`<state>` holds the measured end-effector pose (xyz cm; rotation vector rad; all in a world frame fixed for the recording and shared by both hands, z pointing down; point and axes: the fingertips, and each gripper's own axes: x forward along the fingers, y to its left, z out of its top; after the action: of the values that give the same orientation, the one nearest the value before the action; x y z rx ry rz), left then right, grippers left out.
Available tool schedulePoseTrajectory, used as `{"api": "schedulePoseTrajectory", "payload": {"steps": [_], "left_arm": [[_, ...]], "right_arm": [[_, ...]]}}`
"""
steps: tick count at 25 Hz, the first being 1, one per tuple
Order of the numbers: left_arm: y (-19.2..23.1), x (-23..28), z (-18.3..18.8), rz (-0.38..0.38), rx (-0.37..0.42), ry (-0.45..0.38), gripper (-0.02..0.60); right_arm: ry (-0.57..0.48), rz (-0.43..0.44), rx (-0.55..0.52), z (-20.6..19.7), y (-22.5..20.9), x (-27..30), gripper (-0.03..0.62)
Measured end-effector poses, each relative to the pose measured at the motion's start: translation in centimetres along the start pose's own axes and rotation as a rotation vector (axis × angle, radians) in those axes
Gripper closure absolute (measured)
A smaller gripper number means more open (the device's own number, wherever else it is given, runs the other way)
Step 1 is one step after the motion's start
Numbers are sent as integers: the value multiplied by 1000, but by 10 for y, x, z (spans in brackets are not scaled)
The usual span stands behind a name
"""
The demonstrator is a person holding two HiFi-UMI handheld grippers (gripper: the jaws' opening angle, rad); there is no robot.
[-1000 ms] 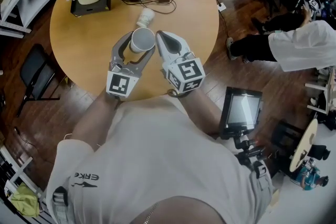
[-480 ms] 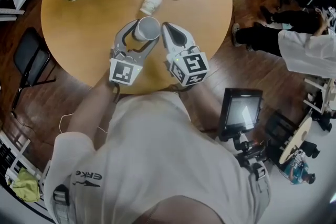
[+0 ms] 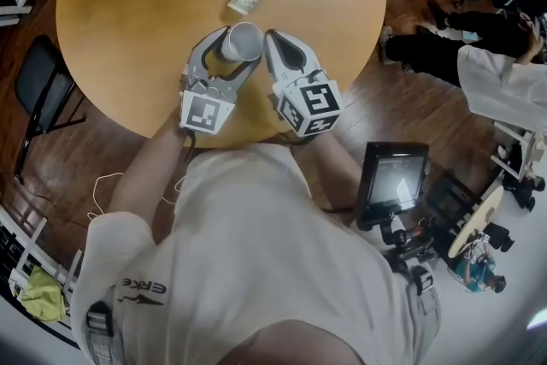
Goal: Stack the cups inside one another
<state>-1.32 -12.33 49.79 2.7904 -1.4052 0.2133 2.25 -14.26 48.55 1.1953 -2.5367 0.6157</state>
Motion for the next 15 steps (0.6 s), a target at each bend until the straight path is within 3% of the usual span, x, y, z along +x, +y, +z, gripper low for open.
{"api": "schedulePoseTrajectory", "payload": {"steps": [15], "left_arm": [[2, 0, -23, 12, -9, 35, 253]], "right_arm": [[9, -7, 0, -6, -3, -4, 580]]}}
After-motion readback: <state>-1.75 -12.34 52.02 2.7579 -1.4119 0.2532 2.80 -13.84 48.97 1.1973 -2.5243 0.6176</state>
